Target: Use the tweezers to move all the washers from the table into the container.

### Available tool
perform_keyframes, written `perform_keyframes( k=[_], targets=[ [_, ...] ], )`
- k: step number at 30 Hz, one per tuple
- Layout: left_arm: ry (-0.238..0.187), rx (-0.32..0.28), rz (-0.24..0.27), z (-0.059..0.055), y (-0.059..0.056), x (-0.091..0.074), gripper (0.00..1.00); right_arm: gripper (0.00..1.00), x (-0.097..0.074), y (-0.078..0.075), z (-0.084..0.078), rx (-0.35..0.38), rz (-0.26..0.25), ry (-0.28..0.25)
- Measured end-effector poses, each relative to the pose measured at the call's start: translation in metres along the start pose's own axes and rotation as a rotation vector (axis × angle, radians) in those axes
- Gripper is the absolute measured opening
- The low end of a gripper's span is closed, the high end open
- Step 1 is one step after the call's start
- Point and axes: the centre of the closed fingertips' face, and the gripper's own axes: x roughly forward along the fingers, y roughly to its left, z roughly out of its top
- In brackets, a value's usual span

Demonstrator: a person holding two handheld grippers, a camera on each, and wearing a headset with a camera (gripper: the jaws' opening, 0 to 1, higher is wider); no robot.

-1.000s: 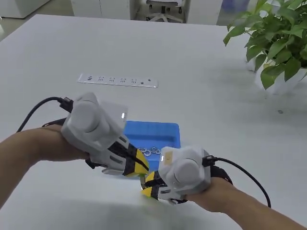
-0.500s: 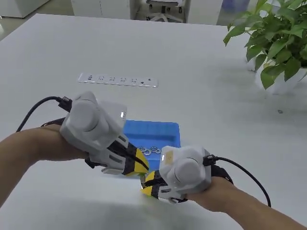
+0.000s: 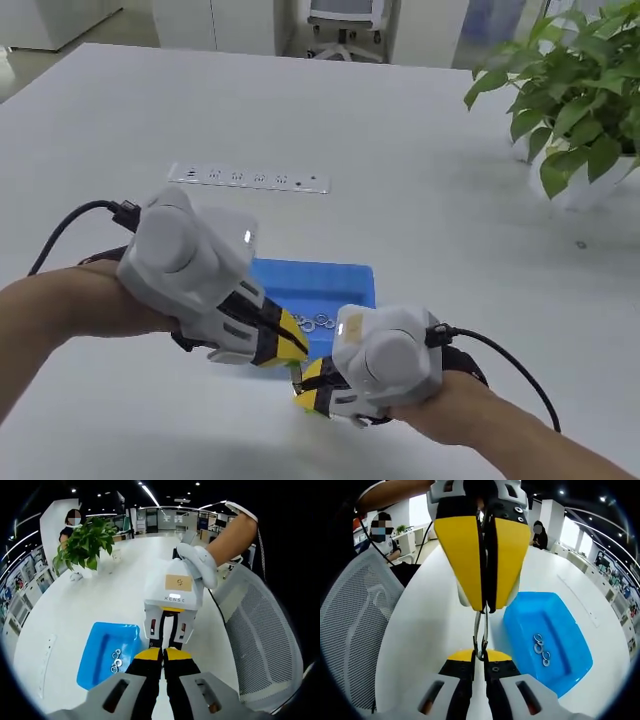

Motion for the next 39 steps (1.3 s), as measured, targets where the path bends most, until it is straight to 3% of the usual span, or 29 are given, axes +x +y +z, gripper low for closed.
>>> perform_keyframes(
  k=[19, 31, 39],
  targets=[
    [-0.028, 0.039, 0.048, 0.024, 0.010, -0.025, 0.05, 0.08, -0.019, -0.018, 0.029, -0.046, -0.056, -0.023],
    [-0.031, 0.075, 0.075, 0.036, 0.026, -0.037, 0.05, 0.08, -0.028, -0.039, 0.043, -0.060, -0.088, -0.038],
    [-0.027, 0.085, 0.092, 0.037, 0.042, -0.044, 0.05, 0.08, -0.027, -0.055, 0.051, -0.068, -0.099, -0.047]
  ],
)
